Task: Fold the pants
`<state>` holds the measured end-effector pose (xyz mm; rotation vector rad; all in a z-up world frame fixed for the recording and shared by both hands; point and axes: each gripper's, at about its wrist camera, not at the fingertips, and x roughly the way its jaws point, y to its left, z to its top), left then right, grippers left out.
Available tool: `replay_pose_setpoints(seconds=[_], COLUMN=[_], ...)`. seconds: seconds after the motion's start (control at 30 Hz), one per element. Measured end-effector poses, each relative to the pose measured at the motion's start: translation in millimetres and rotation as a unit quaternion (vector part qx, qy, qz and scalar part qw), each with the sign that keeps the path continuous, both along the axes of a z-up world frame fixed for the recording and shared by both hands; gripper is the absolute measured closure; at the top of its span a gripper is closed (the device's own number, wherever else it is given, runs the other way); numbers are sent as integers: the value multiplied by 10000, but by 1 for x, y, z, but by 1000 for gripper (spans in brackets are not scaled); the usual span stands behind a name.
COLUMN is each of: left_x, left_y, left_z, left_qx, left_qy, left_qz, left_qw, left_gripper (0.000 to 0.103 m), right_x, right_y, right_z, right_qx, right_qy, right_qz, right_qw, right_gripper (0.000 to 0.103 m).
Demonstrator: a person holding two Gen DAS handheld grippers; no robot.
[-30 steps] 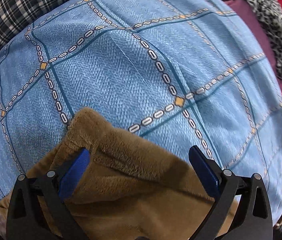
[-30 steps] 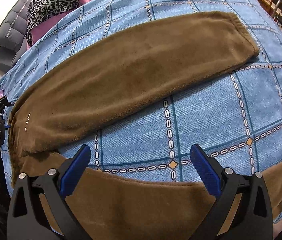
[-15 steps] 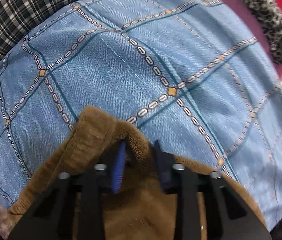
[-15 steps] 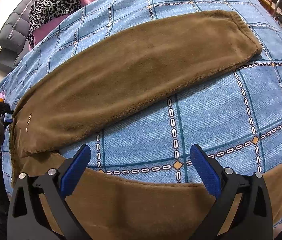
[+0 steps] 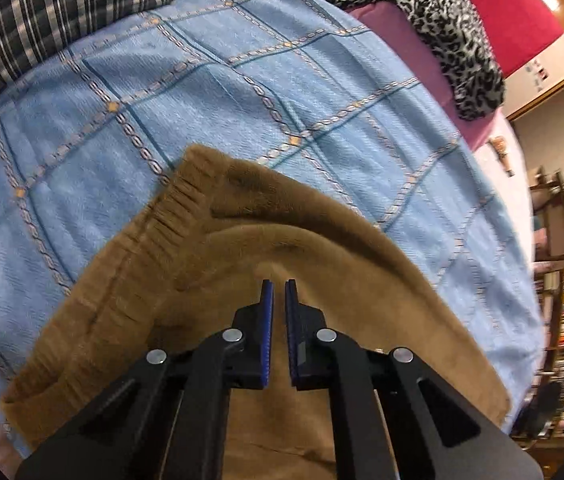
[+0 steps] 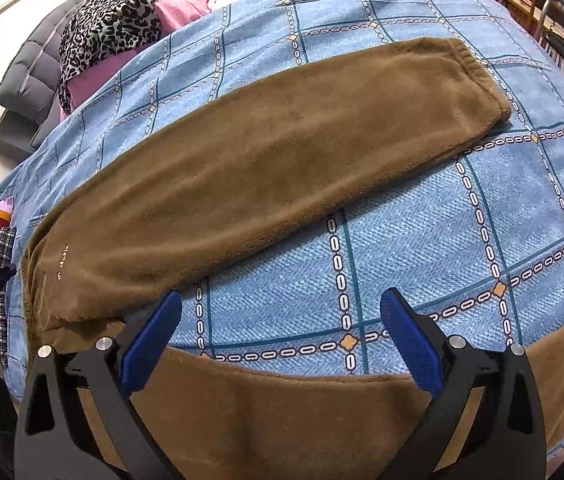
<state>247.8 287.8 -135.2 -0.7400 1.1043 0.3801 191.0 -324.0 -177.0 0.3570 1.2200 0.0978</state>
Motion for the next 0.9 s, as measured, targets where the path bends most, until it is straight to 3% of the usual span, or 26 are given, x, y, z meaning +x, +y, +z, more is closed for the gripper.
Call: replay_pose_setpoints(seconds=[0.03,0.1,0.13,0.17,0.23,0.3,0.43,0.53,0.7,0.77,0.8,0.9], left_x=[4,11,13,15,16,27,55,73,94,102,102,98], left_y=[2,9,14,22,34,41,44,49,53,48,47,39], left_z=[-2,-10,-14,-20,-28,-34,-42,-59,-75,-73,-73,-70], left_qx=[-175,-413,-599,-892,-1199,-1218,-794,-752,-518,-290,-208,178], left_qy=[-75,-63,-86,-223,-394,-266,73,425,961,1129,1167,1244], left_qz=[-2,229,410,711,1271,1450,1487,1622,1848,1657,1589,1232], left_qw=[9998,9989,9973,9932,9838,9816,9857,9830,9767,9793,9802,9844], left_gripper=[96,79,45,23,22,22,29,38,37,37,40,67], right_x=[0,-2,-2,-3,-3,-2,4,9,15,16,16,16], right_y=[2,3,3,3,1,-3,-13,-18,-17,-15,-15,-17], right_z=[0,-1,-2,-3,-5,-9,-20,-28,-33,-34,-34,-31], right_qx=[2,17,29,40,57,41,62,110,142,181,192,206], right_qy=[4,2,2,10,30,70,185,260,289,272,258,164], right_qz=[14,43,44,36,8,-43,-161,-209,-147,-109,-100,-118], right_qw=[10000,10000,10000,10000,10000,10000,9997,9994,9994,9994,9994,9996], right_gripper=[3,3,3,3,3,3,3,3,3,3,3,3])
